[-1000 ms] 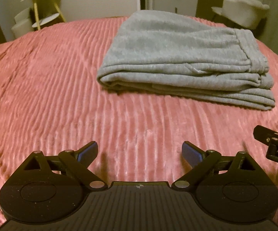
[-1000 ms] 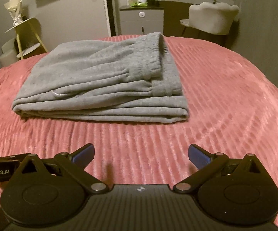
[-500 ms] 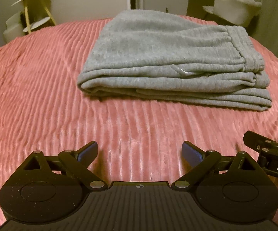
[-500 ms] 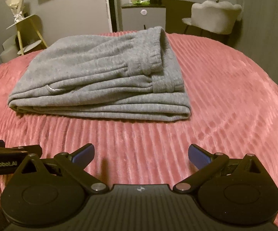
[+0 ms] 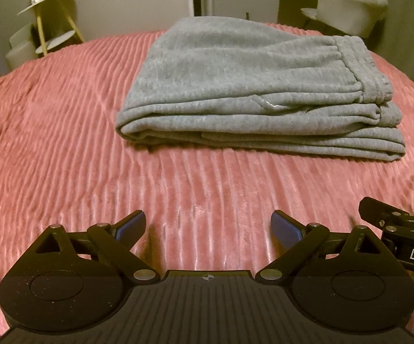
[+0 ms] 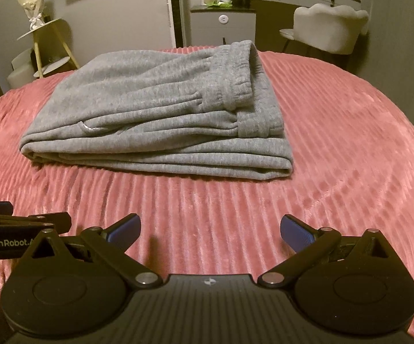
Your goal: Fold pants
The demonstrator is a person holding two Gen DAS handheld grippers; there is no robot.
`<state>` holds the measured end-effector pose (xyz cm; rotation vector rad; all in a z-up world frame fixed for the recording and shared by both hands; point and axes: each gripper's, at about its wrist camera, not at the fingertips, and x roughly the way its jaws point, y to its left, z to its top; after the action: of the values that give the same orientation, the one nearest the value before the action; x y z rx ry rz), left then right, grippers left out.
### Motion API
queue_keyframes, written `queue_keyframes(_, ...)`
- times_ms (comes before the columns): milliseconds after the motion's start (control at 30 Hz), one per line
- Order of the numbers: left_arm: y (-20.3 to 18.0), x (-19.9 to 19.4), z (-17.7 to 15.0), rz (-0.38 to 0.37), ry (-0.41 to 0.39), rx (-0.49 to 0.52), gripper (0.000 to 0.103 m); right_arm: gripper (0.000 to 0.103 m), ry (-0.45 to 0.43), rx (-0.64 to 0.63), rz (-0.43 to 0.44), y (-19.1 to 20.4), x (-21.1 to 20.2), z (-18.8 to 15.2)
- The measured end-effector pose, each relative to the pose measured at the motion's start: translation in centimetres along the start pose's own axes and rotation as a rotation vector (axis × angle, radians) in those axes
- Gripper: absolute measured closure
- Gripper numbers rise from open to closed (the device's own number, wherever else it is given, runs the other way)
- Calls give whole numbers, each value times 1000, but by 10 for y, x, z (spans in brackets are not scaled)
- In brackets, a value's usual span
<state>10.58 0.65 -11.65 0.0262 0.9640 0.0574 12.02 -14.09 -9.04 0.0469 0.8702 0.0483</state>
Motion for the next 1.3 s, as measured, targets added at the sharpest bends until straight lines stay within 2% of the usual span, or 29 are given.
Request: queue_keyframes(1300,1,4,-1,-17,25,4,6,0,22,15,-4,-3,3,-3)
